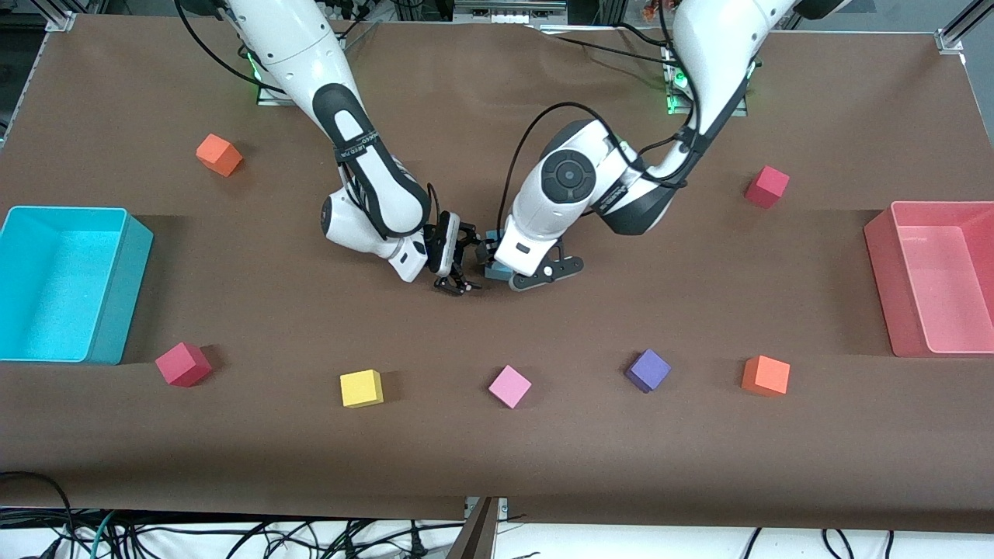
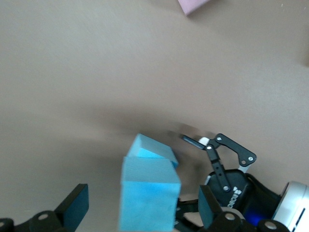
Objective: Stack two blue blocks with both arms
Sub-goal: 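Lower the cube onto the other blue cube with the left gripper, then open both grippers and draw them back from the stack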
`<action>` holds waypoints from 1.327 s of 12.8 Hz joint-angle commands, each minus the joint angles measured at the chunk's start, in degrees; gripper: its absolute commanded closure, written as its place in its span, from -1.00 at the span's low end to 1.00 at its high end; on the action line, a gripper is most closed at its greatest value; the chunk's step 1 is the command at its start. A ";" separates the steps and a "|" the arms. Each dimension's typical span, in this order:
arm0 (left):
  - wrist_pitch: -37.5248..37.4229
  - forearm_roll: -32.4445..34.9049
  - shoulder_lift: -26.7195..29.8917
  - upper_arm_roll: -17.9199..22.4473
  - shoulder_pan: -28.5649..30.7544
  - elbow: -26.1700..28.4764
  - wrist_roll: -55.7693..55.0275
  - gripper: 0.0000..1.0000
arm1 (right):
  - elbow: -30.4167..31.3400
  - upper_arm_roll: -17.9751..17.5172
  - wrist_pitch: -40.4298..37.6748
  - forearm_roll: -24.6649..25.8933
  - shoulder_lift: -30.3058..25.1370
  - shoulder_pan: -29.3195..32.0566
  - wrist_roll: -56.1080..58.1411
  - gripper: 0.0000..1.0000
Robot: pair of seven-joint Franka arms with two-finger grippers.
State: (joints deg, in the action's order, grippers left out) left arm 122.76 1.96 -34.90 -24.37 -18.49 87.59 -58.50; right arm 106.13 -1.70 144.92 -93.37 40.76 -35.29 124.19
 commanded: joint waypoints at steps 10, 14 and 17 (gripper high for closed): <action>-30.56 1.12 14.13 1.07 11.89 -6.21 36.94 -1.00 | 1.89 3.81 -1.39 26.35 -3.84 0.75 -23.30 -1.00; -33.64 1.03 24.24 14.75 10.06 -1.74 56.34 -1.00 | 1.19 6.44 -5.59 41.04 -7.26 0.58 -42.85 -1.00; -33.03 1.12 32.67 20.65 10.49 5.81 62.71 -1.00 | -5.46 10.83 -18.04 55.08 -8.94 0.66 -58.12 -1.00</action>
State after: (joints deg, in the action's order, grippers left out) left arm 88.56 2.07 -9.47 -7.02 -7.29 85.24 0.75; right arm 104.46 6.71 134.29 -45.18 33.57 -34.63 75.01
